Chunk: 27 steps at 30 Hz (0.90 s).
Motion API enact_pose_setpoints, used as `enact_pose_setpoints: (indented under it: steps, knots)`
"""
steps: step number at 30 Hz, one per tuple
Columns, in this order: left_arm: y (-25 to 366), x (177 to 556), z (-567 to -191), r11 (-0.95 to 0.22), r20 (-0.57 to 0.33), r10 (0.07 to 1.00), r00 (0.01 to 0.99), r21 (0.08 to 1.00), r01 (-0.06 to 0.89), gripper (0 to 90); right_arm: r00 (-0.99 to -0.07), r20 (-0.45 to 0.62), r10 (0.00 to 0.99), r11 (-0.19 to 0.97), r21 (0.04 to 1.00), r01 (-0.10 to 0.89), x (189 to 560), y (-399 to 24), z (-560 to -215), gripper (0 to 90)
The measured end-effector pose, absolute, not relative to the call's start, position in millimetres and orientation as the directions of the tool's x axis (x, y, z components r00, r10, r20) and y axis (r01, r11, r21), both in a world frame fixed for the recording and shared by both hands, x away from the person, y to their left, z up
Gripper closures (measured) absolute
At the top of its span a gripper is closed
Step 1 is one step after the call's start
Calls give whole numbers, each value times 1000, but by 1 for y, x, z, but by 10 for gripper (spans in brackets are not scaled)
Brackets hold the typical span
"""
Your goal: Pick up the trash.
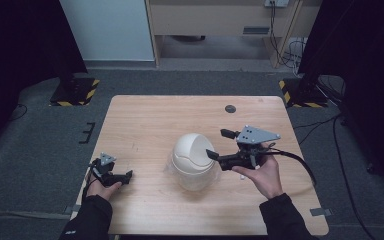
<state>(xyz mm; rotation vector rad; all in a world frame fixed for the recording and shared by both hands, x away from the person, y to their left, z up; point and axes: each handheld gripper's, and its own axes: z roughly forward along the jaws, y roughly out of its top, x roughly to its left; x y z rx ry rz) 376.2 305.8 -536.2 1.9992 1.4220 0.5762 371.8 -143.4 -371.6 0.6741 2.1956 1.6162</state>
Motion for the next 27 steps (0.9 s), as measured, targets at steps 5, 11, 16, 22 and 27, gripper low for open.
enact_pose_setpoints:
  steps: [5, 11, 16, 22, 27]
  knots:
    - [306, 376, -536, -237, 0, 944, 329, 696, 678, 0, -851, 33, 525, 252, 948, 193, 371, -130, -380, 183]
    - [306, 376, -536, -238, 0, 944, 331, 696, 678, 0, -859, 47, 510, 280, 935, 217, 369, -120, -391, 190]
    - [306, 376, -536, -239, 0, 943, 332, 695, 678, 0, -867, 52, 496, 303, 925, 229, 368, -115, -398, 190]
    - [305, 376, -536, -241, 1, 942, 335, 695, 677, 0, -876, 55, 479, 342, 907, 244, 366, -106, -409, 186]
    - [305, 376, -536, -241, 0, 942, 335, 695, 677, 0, -880, 54, 471, 367, 896, 251, 366, -103, -415, 186]
